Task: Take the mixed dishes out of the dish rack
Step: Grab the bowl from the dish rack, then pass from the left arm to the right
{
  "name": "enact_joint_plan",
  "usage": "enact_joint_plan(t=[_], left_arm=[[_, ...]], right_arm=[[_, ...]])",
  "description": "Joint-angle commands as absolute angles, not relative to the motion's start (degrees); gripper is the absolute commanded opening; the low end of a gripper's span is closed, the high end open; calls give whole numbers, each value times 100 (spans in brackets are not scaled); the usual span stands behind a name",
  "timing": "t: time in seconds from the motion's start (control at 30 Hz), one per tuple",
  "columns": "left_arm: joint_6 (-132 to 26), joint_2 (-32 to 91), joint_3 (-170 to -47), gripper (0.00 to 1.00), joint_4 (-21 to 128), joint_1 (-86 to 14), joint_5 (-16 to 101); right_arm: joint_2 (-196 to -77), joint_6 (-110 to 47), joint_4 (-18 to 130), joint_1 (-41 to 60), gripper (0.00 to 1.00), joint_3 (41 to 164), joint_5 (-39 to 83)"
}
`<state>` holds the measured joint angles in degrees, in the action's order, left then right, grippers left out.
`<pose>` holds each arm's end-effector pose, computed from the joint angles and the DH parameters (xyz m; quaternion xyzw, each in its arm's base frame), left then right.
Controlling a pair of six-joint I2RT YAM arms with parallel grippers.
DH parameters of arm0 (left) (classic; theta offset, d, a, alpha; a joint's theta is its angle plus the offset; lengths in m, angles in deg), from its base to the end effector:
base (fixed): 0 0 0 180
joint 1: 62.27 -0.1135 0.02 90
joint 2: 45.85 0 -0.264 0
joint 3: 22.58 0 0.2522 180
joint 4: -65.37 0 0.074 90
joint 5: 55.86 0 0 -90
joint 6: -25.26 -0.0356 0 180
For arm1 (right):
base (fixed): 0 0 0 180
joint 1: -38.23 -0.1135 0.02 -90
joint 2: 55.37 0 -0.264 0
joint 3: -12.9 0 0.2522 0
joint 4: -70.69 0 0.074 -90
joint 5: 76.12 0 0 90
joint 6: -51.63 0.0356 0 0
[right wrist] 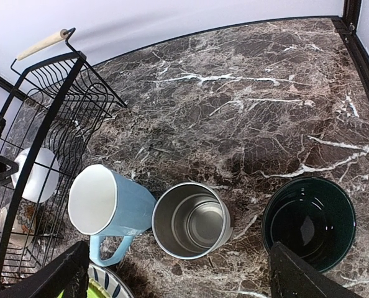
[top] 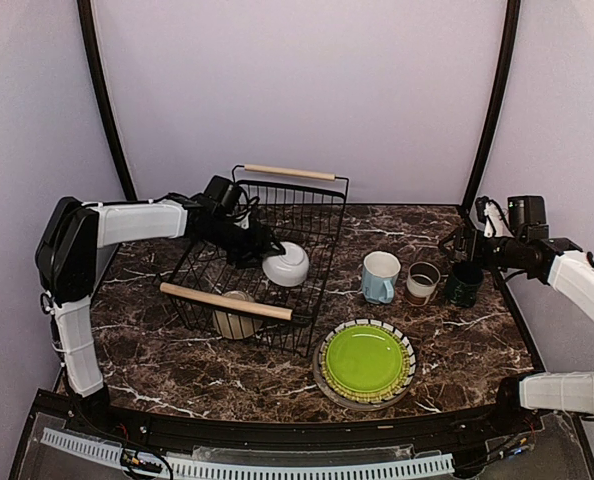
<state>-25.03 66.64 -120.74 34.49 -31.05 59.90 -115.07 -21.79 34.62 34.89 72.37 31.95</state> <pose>0.3683 -0.2413 0.2197 0.0180 0.9051 -0.3834 0.1829 0.2249 0.0242 0.2766 0.0311 0.8834 0.2151 0.4151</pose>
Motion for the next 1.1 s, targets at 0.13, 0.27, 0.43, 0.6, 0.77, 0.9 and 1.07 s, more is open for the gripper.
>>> enact_joint_plan(t=[0.13, 0.27, 0.43, 0.6, 0.77, 0.9, 1.07], left_arm=[[-2459, 5701, -11885, 40, 4048, -3330, 6447], [-2369, 5295, -11587, 40, 4714, -3438, 6738], [-2025, 4921, -11294, 40, 5943, -3458, 7277], [-1118, 4865, -10897, 39, 7672, -3451, 7805], [-71, 5000, -10670, 39, 8939, -3443, 8057], [582, 5161, -10553, 38, 9863, -3432, 8113], [1029, 5325, -10461, 37, 10502, -3362, 8144]], right_arm=[[-11424, -2176, 3636, 3476, 98, 7282, 3504], [-11450, -2073, 3767, 3396, 99, 7423, 3878], [-11677, -1686, 4302, 2976, 99, 7763, 4711], [-12190, -762, 5380, 2325, 99, 8171, 5576], [-12910, 503, 7522, 1516, 99, 8338, 6056], [-13618, 1365, 8868, 969, 99, 8610, 6204], [-14364, 2174, 10181, 600, 96, 8977, 6326]])
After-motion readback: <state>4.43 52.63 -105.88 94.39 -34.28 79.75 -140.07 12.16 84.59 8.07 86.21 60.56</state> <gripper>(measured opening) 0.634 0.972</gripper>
